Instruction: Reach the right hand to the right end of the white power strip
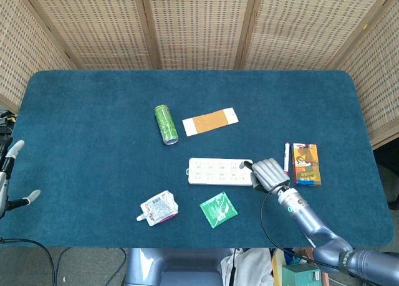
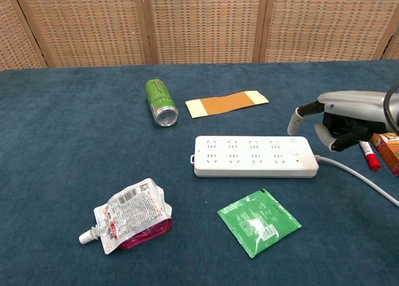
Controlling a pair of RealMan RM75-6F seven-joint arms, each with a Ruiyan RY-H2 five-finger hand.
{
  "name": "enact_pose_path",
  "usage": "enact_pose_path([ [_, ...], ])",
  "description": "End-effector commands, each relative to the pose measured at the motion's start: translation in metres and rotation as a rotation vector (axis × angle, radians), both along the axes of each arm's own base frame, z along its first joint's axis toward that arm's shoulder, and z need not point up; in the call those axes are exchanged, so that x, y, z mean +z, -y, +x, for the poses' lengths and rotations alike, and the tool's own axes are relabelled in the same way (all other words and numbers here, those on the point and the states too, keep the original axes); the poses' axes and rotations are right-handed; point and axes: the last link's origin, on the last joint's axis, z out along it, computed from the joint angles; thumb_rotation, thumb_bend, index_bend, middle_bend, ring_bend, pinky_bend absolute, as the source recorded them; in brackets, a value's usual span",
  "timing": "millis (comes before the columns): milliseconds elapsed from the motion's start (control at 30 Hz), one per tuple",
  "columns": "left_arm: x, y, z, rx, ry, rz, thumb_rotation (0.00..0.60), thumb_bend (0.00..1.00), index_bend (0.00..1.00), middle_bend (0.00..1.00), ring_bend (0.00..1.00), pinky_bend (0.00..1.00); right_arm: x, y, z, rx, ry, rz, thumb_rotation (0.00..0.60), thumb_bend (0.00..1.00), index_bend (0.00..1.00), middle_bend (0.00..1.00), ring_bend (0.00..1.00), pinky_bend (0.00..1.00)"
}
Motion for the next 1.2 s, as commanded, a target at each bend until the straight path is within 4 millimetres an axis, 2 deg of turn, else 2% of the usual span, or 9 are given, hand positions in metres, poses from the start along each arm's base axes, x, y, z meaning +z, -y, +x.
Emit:
enact_pose_path([
  [33, 0.0, 0.0, 0.0, -0.001, 0.0, 0.0, 0.6, 0.0, 0.0, 0.0, 0.0, 0.0, -0.005, 0.001, -0.003, -0.008, -0.017, 0.011, 0.6, 0.83, 0.29, 0.96, 1.0, 1.0],
  [533, -0.001, 0.001, 0.0, -0.003, 0.001, -0.007, 0.6, 0.0, 0.0, 0.0, 0.0, 0.0, -0.013, 0.003, -0.014, -0.038, -0.062, 0.021, 0.6, 0.83, 0.29, 0.96, 1.0, 1.0],
  [1200, 0.0, 0.001, 0.0, -0.007, 0.006, -0.007, 0.6, 0.0, 0.0, 0.0, 0.0, 0.0, -0.022, 0.001, -0.014, -0.035, -0.095, 0.038, 0.6, 0.83, 0.29, 0.96, 1.0, 1.0],
])
